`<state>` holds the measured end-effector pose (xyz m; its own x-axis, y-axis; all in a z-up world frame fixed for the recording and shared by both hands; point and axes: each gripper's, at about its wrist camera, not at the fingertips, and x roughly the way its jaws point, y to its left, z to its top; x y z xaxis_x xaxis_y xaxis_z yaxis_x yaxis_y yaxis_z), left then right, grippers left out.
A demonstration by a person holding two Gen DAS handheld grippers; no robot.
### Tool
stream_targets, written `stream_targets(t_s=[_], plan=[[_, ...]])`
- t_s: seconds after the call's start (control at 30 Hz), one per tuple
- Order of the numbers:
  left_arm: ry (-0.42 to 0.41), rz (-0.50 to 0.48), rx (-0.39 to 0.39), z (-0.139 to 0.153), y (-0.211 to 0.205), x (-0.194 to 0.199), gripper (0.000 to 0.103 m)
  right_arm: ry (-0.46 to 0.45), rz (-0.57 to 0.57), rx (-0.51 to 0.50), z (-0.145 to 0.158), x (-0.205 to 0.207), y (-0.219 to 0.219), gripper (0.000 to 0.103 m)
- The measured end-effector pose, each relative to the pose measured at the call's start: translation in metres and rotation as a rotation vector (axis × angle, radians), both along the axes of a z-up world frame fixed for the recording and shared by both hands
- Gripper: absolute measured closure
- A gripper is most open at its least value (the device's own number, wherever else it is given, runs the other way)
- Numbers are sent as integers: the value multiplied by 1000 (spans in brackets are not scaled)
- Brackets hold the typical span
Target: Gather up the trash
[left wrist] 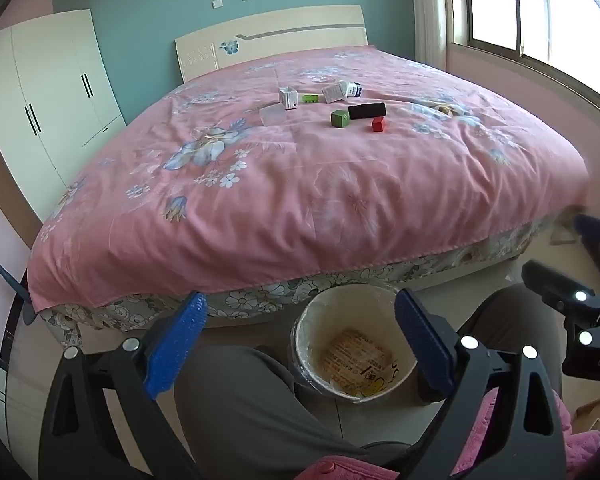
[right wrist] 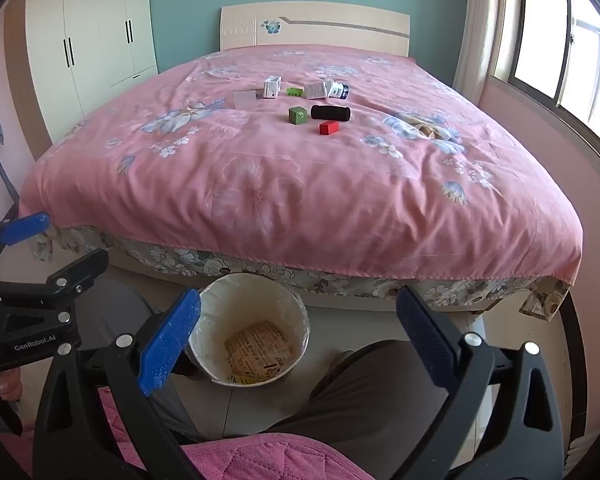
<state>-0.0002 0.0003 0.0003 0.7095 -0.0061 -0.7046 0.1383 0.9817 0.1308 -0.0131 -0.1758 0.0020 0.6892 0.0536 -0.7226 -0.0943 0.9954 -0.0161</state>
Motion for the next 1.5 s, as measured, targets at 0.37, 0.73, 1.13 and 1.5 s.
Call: stream_targets(t_s=[0.37, 0.73, 1.13, 1.5], plan=[[5, 1, 6, 0, 0, 0, 7, 0, 2, -1, 0, 0, 0, 7], [3, 1, 8, 0, 0, 0, 7, 2, 0, 0, 0, 0, -1, 7], [2, 0, 10, 0, 0, 0, 7, 1, 0, -1, 0, 0, -1, 7], [5, 1, 9, 0, 1, 0, 7, 0, 0, -1, 0, 0, -1, 7]])
